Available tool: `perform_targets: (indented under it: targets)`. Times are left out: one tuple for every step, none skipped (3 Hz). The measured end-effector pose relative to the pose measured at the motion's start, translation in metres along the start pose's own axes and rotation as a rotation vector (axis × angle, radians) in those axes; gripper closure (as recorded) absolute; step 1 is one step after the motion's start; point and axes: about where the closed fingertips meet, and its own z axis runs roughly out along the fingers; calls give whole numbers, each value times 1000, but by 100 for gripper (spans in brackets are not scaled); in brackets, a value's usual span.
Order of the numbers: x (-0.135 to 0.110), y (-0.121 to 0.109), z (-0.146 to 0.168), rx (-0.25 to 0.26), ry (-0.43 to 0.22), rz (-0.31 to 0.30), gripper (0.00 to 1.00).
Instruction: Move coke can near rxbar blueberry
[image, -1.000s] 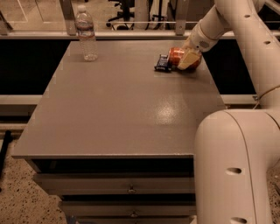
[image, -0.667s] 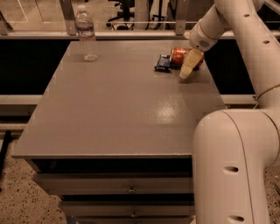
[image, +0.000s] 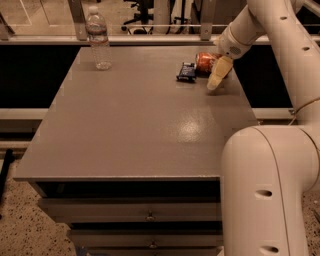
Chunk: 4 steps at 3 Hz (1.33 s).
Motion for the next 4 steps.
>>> perform_targets:
  targets:
    - [13, -2, -7, 11, -22, 39, 0]
    - [34, -5, -22, 35, -60, 107, 0]
    - [58, -10, -49, 81, -132, 179, 0]
    - [74, -14, -85, 140, -225, 241, 0]
